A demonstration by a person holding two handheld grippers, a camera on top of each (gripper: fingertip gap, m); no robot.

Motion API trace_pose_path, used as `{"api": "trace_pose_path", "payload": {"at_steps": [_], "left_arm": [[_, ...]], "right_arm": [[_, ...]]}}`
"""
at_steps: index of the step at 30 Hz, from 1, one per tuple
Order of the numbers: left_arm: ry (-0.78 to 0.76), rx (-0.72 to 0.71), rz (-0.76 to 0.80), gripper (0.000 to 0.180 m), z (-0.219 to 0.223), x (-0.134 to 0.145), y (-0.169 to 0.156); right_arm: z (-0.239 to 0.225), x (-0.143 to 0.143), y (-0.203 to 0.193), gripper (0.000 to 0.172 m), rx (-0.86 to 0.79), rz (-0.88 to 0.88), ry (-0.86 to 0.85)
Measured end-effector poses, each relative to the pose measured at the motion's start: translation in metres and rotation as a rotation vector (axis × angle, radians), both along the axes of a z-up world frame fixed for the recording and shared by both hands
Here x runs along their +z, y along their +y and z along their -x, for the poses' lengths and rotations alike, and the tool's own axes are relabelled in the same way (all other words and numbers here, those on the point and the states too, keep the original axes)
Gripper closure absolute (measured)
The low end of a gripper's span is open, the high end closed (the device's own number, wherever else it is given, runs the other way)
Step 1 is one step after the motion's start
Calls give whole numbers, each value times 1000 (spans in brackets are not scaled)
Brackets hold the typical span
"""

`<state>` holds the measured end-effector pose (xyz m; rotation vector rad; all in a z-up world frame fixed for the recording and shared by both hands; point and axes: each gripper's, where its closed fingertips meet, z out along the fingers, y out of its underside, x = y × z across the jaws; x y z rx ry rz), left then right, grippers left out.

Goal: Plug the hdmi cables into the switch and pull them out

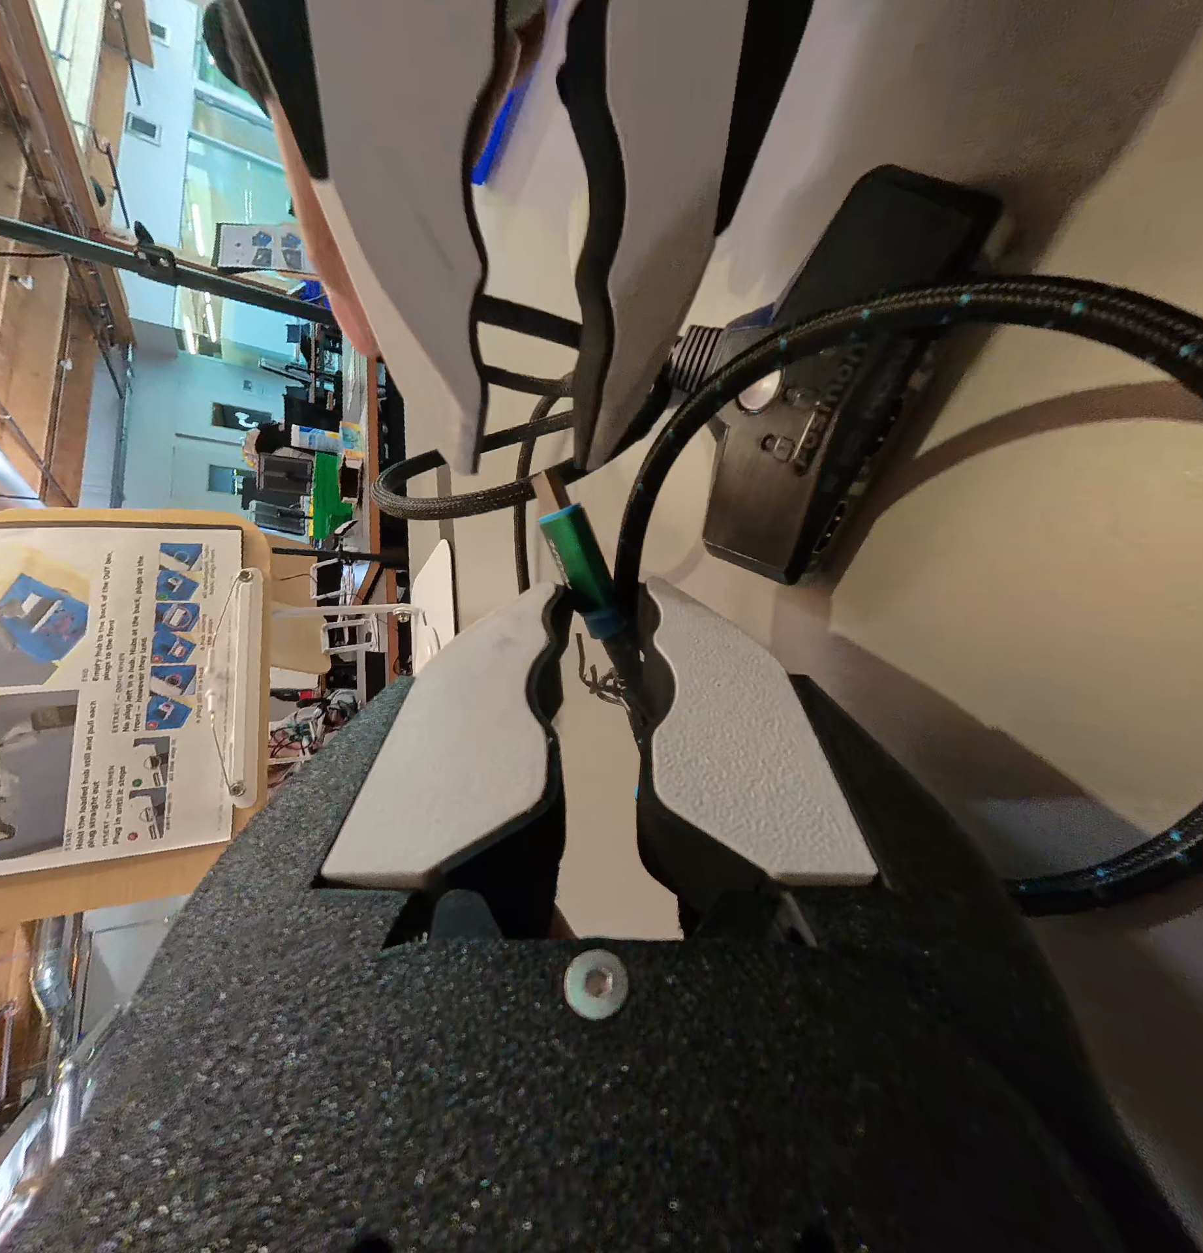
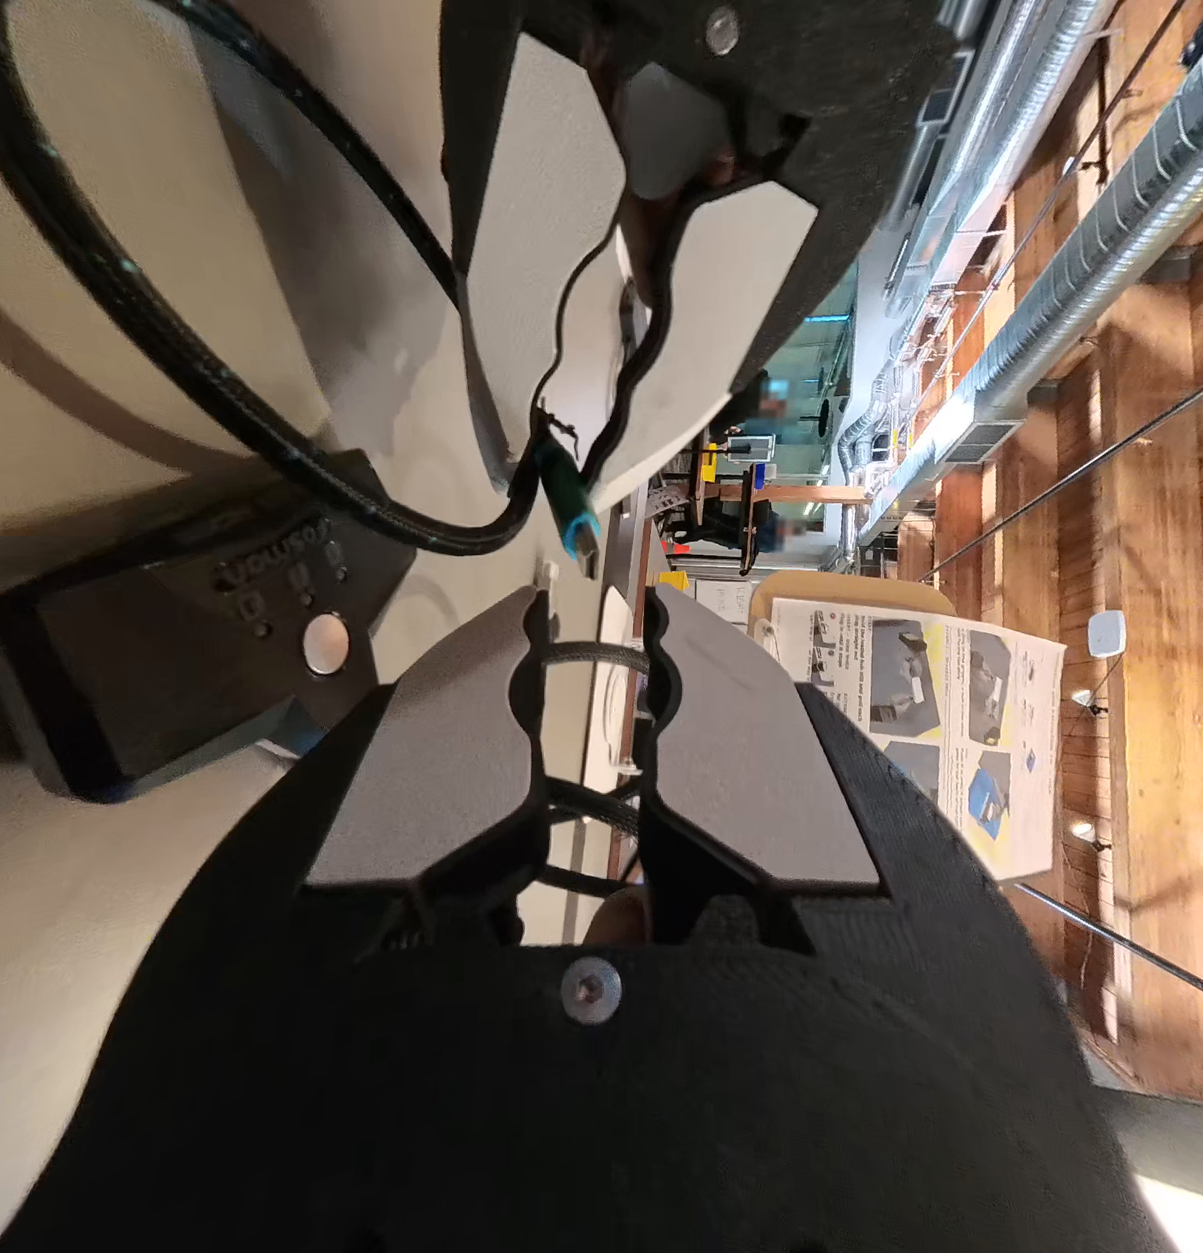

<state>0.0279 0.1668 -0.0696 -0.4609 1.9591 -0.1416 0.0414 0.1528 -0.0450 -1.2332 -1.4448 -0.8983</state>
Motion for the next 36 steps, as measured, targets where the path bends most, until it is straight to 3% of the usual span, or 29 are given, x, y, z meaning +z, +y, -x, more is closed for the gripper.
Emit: {"api": "trace_pose_path", "payload": {"at_steps": [7, 10, 15, 22, 29, 36], "left_arm": [[28, -52, 51, 162, -1, -10, -10], [37, -120, 79, 161, 0, -11, -23], [-6, -120, 95, 159, -1, -8, -22], [-9, -97, 333, 149, 2, 10, -23], [29, -76, 373, 154, -1, 3, -26], [1, -91, 436, 155, 1, 15, -29]], "right_arm": [[8, -17, 0, 144, 45, 23, 60], [7, -20, -1, 162, 54, 4, 86], [-3, -22, -1, 164, -1, 60, 164], [-2, -17, 0, 164, -53, 77, 244], [-1, -15, 0, 164, -72, 57, 229], [2, -15, -1, 164, -67, 62, 240]]}}
